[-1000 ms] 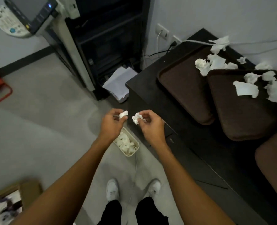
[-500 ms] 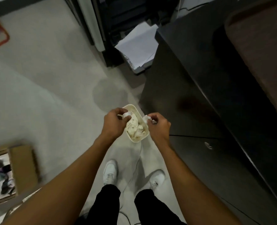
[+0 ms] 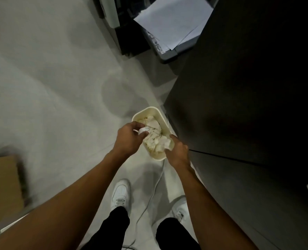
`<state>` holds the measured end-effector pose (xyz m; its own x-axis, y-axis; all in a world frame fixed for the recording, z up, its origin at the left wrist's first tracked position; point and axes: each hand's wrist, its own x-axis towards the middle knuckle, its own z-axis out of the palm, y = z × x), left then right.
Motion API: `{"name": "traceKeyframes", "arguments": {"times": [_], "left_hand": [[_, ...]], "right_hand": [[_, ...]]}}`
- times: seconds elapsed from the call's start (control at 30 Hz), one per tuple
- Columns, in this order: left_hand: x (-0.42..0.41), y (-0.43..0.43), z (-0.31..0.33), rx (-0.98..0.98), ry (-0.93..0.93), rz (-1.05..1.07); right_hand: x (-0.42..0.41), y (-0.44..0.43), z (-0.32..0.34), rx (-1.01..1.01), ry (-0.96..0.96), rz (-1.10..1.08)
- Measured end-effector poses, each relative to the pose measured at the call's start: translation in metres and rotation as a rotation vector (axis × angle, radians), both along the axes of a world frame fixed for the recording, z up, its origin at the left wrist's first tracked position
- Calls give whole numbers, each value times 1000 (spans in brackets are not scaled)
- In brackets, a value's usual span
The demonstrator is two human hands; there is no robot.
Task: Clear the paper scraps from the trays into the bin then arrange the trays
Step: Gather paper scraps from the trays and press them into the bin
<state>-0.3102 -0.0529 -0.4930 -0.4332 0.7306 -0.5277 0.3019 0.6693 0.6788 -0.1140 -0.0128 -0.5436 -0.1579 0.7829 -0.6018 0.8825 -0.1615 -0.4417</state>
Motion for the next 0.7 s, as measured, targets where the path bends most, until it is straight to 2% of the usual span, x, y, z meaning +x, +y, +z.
{"name": "traceKeyframes", "arguments": {"times": [0.1, 0.33, 0.47, 0.53, 0.63, 0.7], "left_hand": [[2, -2, -16, -10, 1, -21], [16, 9, -41, -3, 7, -79], [29, 19, -56, 7, 23, -144], [37, 21, -66, -24, 35, -245], [47, 18, -74, -185, 64, -527], [46, 12, -73, -255, 98, -553]], "right_hand": [[11, -6, -14, 32, -40, -66], [26, -15, -41, -78, -63, 86], [28, -18, -48, -54, -42, 69], [29, -18, -50, -55, -24, 58], [32, -16, -49, -76, -22, 52], [31, -13, -44, -80, -22, 28]]}}
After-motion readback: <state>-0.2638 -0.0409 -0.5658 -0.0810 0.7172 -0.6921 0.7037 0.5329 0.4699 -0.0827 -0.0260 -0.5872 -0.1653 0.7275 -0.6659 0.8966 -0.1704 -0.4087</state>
